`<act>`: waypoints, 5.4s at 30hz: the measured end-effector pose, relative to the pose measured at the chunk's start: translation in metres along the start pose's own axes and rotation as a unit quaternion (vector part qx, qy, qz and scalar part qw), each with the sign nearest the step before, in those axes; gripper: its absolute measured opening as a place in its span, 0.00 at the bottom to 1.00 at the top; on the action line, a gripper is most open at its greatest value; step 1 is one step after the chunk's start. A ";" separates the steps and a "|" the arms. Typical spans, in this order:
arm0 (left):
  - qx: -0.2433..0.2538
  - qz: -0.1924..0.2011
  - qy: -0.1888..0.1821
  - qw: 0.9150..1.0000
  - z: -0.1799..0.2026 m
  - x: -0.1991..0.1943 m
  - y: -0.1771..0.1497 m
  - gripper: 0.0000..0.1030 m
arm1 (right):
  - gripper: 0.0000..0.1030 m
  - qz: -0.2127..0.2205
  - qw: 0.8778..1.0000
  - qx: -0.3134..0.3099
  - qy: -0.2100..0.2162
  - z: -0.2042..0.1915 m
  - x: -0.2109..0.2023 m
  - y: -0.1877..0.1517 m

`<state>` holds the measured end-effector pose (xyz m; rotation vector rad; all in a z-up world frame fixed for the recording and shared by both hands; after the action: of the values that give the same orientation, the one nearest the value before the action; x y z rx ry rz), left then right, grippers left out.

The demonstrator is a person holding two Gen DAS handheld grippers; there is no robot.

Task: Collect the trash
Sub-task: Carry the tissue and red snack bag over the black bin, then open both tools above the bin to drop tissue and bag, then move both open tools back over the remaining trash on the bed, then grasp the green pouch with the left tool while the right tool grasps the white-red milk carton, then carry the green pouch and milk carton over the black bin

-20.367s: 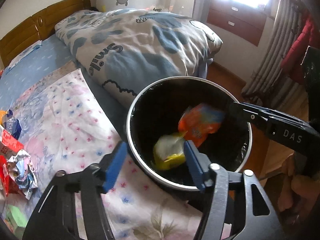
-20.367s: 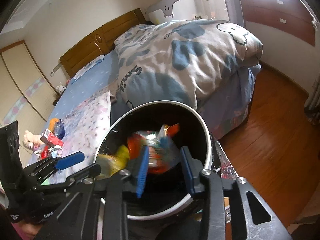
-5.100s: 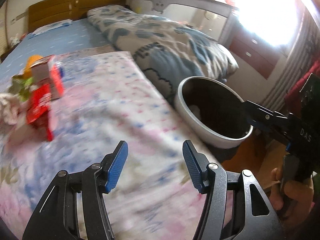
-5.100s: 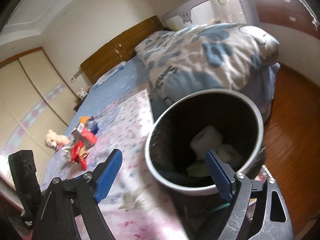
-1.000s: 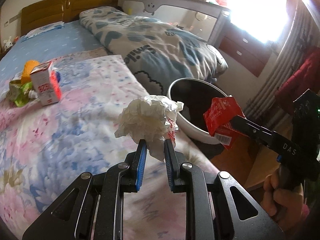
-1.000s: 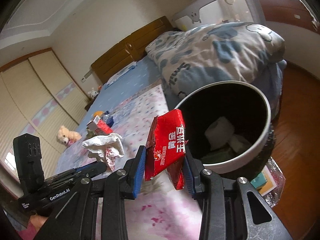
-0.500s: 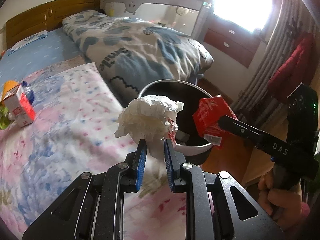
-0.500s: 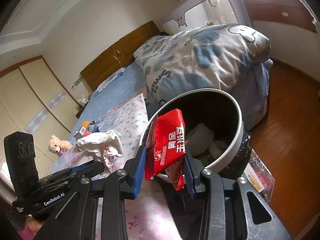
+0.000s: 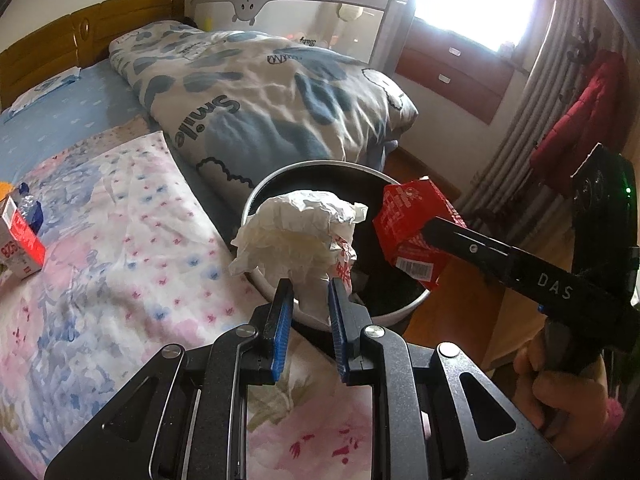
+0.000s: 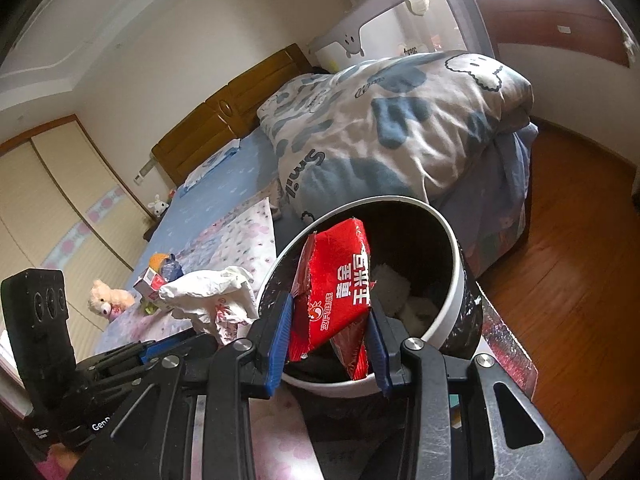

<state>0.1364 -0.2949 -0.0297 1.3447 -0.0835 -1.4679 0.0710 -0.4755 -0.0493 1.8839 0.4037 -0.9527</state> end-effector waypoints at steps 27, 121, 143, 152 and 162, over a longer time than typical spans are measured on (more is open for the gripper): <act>0.007 -0.012 0.001 1.000 -0.005 0.026 0.007 0.43 | 0.51 -0.020 1.000 0.002 -0.019 0.011 0.030 0.015; -0.316 0.103 0.178 0.926 -0.381 -0.183 -0.045 0.54 | 0.51 -0.056 0.968 -0.216 0.118 -0.363 0.172 -0.053; -0.278 0.115 0.154 0.941 -0.351 -0.146 -0.025 0.04 | 0.47 -0.085 0.969 -0.162 0.165 -0.271 0.114 -0.041; -0.241 0.078 0.101 0.962 -0.257 -0.173 -0.080 0.04 | 0.47 -0.073 0.972 -0.164 0.151 -0.239 0.074 -0.055; -0.250 0.053 0.155 0.954 -0.228 -0.158 -0.108 0.38 | 0.47 -0.085 0.977 -0.145 0.132 -0.207 0.062 -0.063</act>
<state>0.1998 -0.0077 -0.0774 1.1118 0.3909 -1.0744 0.1633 -0.2735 -0.0845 1.7278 0.8291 -0.7074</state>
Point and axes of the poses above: each gripper's, at about its wrist camera, not at the fingertips, and x roughly the way its jaws point, z to its right, y to its top, the point moved 3 cm from there along x, roughly the way its jaws point, and after that the axes turned 14 degrees about -y, right-handed, at the moved point
